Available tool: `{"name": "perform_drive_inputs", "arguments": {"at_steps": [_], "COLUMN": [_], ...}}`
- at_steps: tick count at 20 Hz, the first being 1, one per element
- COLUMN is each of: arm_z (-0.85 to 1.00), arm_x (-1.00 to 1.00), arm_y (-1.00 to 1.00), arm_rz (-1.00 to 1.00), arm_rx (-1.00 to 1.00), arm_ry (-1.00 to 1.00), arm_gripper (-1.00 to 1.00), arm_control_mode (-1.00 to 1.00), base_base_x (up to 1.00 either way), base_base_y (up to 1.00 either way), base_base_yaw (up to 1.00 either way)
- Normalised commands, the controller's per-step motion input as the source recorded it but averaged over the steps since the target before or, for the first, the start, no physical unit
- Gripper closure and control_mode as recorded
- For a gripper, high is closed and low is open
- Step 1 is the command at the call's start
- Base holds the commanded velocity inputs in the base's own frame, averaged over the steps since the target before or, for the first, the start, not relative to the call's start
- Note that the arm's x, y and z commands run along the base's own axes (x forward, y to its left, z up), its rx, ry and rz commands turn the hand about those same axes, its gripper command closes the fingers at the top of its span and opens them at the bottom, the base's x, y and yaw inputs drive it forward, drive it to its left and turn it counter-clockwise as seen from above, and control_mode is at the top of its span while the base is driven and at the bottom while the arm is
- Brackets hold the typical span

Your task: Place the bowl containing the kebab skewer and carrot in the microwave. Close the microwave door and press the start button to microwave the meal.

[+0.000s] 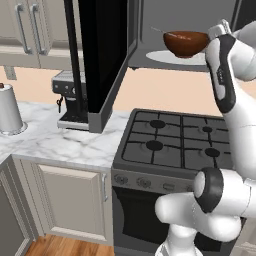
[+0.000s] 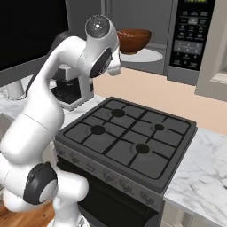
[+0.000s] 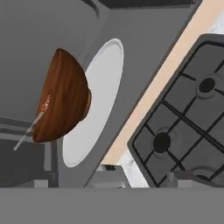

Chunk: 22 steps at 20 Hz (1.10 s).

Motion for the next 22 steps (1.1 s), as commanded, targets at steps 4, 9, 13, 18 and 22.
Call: {"name": "perform_drive_inputs", "arguments": {"at_steps": [4,9,13,18,22], "arm_z": [0.01,0.03,0.00,0.00,0.00], "arm_x": [-1.00,-1.00,-1.00,-0.88,-0.66], "arm_y": [0.37,0.36,0.45,0.62,0.80], "arm_rz": [0.39,0.37,0.35,0.32,0.29], "arm_rx": [-0.54,-0.59,-0.62,-0.62,-0.59], "arm_ry": [0.02,0.01,0.05,0.08,0.14], "arm_gripper": [-1.00,-1.00,-1.00,-1.00,-1.00], "arm_control_mode": [-1.00,-1.00,-1.00,-1.00,-1.00], "base_base_x": [0.00,0.00,0.00,0.00,0.00], "base_base_y": [0.00,0.00,0.00,0.00,0.00], "base_base_yaw": [0.00,0.00,0.00,0.00,0.00]}}
